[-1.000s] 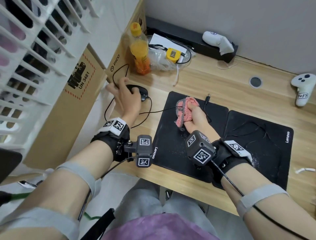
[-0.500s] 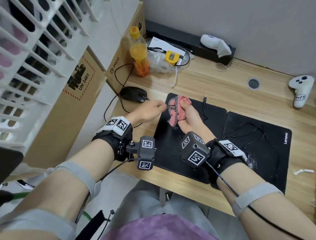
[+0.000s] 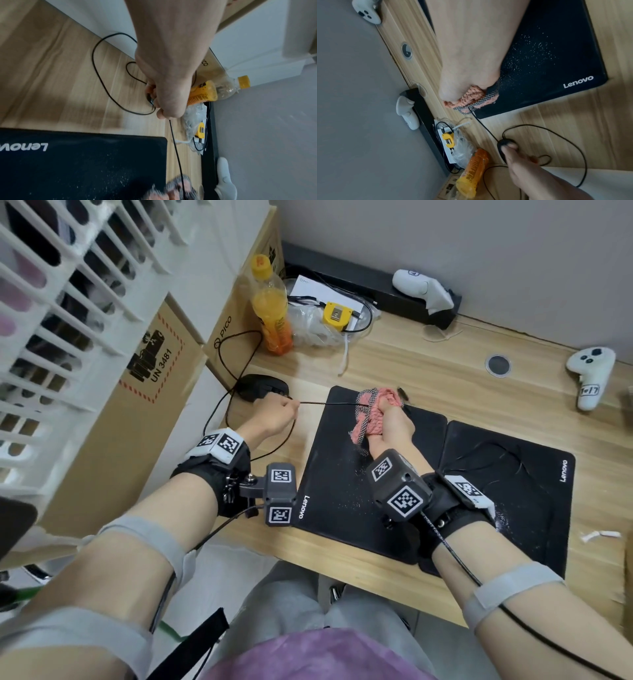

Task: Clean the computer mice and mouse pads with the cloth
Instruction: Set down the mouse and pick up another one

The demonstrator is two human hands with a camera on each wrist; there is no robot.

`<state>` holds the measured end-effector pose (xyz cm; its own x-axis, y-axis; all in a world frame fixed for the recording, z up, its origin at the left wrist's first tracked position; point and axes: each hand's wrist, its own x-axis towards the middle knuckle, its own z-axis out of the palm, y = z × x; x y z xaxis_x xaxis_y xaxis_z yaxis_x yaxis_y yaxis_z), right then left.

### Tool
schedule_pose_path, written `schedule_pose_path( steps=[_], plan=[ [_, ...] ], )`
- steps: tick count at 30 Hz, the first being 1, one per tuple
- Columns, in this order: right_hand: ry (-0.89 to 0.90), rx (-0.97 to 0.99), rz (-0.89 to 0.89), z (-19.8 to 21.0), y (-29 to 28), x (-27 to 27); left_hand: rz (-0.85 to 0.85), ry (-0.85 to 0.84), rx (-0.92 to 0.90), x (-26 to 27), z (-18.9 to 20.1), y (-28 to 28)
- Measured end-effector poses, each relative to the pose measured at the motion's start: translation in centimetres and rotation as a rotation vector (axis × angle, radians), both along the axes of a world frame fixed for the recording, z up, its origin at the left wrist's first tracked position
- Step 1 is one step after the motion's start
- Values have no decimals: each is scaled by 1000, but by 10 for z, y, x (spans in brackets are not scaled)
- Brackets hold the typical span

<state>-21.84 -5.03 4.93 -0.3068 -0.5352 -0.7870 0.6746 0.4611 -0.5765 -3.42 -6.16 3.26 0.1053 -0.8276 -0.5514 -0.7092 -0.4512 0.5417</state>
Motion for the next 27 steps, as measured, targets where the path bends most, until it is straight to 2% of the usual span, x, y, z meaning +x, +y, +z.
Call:
schedule_pose_path(
  steps=[3,9,12,15,19,23,27],
  plan=[
    [24,23,-41,0,1,-6,112,4,-9,14,-3,6],
    [69,79,-92,-10,8,-20,215,-178,-1,42,-17,13],
    [96,79,-90,-17,11,-23,235,-230,-10,48,-24,16],
    [105,50,-72,-19,13,-24,234,-213,-96,49,-27,17],
    [63,36,-71,-21,16,-21,140,-228,-218,32,-19,15],
    [18,13,-7,-22,17,-11,8,-164,-314,1,-7,7],
    [-22,-30,126,-19,19,3,-146,202,-227,-27,5,1]
  ],
)
